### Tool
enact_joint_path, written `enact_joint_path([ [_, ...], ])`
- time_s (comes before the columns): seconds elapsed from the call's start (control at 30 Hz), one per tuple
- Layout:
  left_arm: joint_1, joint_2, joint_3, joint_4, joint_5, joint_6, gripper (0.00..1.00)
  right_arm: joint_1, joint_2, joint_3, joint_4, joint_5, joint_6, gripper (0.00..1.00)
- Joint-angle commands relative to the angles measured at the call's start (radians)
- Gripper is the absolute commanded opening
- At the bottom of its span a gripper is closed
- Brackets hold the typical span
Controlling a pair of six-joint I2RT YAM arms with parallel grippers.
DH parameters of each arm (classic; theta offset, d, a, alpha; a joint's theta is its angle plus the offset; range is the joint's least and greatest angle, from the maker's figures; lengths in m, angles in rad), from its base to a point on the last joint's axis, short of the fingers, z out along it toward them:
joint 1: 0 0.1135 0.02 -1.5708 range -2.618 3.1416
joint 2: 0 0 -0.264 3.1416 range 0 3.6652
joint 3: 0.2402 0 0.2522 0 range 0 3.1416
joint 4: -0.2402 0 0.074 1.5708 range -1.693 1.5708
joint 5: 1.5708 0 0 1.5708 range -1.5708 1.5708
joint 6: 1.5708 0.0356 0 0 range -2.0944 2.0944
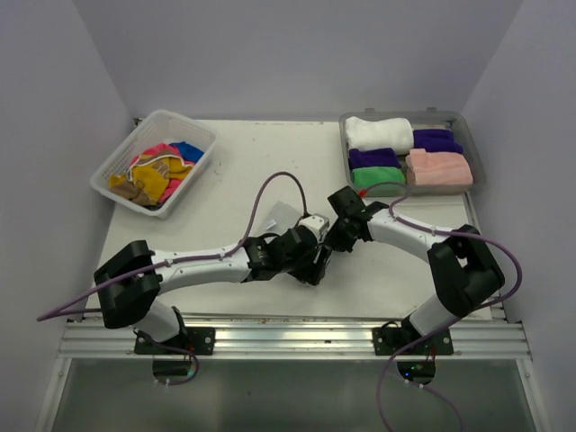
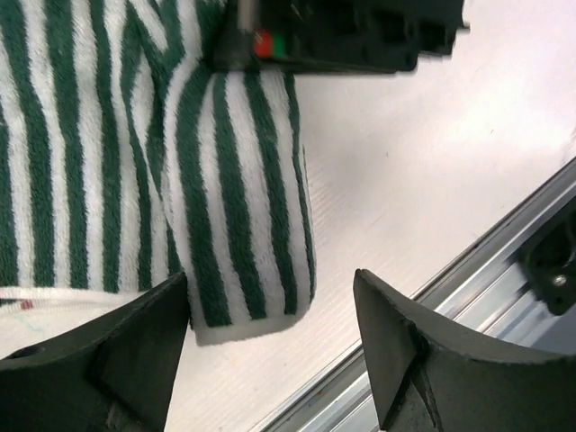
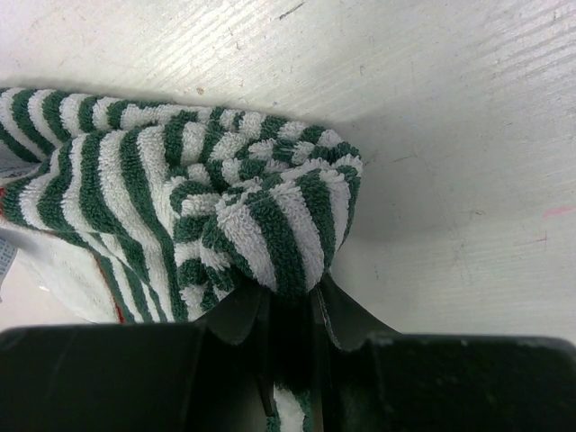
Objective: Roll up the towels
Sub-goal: Roll the towel
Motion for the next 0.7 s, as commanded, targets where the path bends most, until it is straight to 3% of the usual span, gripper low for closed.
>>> enact_joint_path([
  [0.0, -0.069, 0.014, 0.025, -0.039, -0.199, 0.048, 0.76, 0.005, 0.022, -0.017, -0.126, 0.043, 0.019, 0.00],
  [0.33, -0.181, -0.004, 0.046, -0.049, -0.419, 0.024, 0.71, 0.005, 0.019, -0.023, -0.110, 0.029, 0.019, 0.00],
  [0.47, -0.201, -0.021, 0.066, -0.085, -0.454, 0.016, 0.76, 0.005, 0.020, -0.021, -0.102, 0.026, 0.019, 0.00],
  [0.53, -0.210, -0.025, 0.083, -0.094, -0.471, 0.024, 0.83, 0.005, 0.020, -0.021, -0.099, 0.020, 0.017, 0.00],
  [0.67, -0.236, -0.019, 0.111, -0.086, -0.465, 0.045, 0.83, 0.005, 0.022, -0.017, -0.099, 0.019, 0.016, 0.00],
])
